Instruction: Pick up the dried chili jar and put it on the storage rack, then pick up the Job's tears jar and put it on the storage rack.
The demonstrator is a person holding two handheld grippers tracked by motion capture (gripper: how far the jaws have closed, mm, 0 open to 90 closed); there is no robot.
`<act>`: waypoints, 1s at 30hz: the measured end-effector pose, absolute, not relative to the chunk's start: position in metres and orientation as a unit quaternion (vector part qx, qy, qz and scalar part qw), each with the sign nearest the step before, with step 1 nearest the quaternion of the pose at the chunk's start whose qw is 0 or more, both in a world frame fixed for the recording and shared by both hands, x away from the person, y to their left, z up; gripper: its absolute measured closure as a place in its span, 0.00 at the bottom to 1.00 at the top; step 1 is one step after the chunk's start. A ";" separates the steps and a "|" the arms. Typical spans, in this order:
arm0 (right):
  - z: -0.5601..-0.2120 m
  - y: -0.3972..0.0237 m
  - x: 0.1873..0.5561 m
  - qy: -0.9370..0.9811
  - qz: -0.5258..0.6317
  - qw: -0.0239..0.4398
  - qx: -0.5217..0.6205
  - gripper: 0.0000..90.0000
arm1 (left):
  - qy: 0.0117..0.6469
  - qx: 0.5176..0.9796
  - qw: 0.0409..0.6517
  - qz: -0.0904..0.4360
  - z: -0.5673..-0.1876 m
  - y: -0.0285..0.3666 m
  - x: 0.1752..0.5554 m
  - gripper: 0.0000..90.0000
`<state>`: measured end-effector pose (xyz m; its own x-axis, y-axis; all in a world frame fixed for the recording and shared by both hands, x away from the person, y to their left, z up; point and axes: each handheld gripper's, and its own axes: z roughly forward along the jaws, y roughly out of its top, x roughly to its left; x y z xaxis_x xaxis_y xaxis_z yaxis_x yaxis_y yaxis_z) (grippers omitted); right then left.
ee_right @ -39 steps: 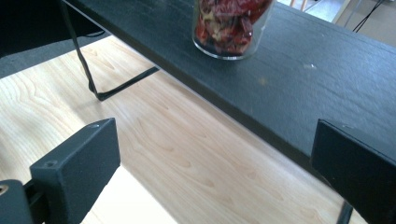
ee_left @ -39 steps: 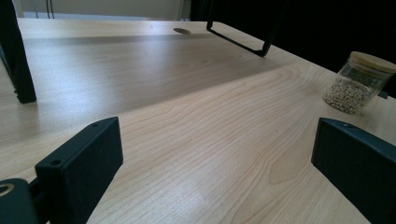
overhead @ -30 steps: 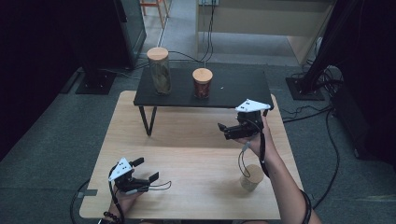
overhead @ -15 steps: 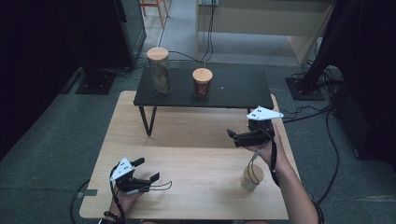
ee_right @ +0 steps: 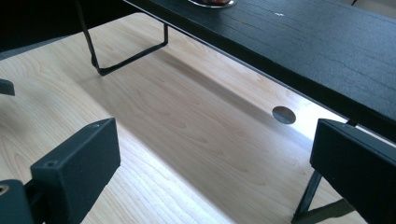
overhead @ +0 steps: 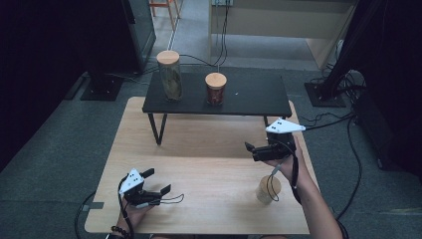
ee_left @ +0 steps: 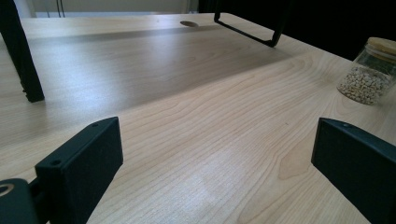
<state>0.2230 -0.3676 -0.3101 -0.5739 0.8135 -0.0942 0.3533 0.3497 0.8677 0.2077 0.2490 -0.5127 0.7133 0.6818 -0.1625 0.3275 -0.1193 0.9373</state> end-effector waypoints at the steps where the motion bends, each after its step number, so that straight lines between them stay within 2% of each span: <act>1: -0.311 -0.368 0.222 0.776 0.429 0.268 0.377 0.02 | 0.346 0.732 0.566 0.156 -0.512 0.249 0.208 0.02; 30: -0.326 -0.388 0.202 0.770 0.432 0.272 0.383 0.02 | 0.348 0.735 0.563 0.150 -0.511 0.248 0.211 0.02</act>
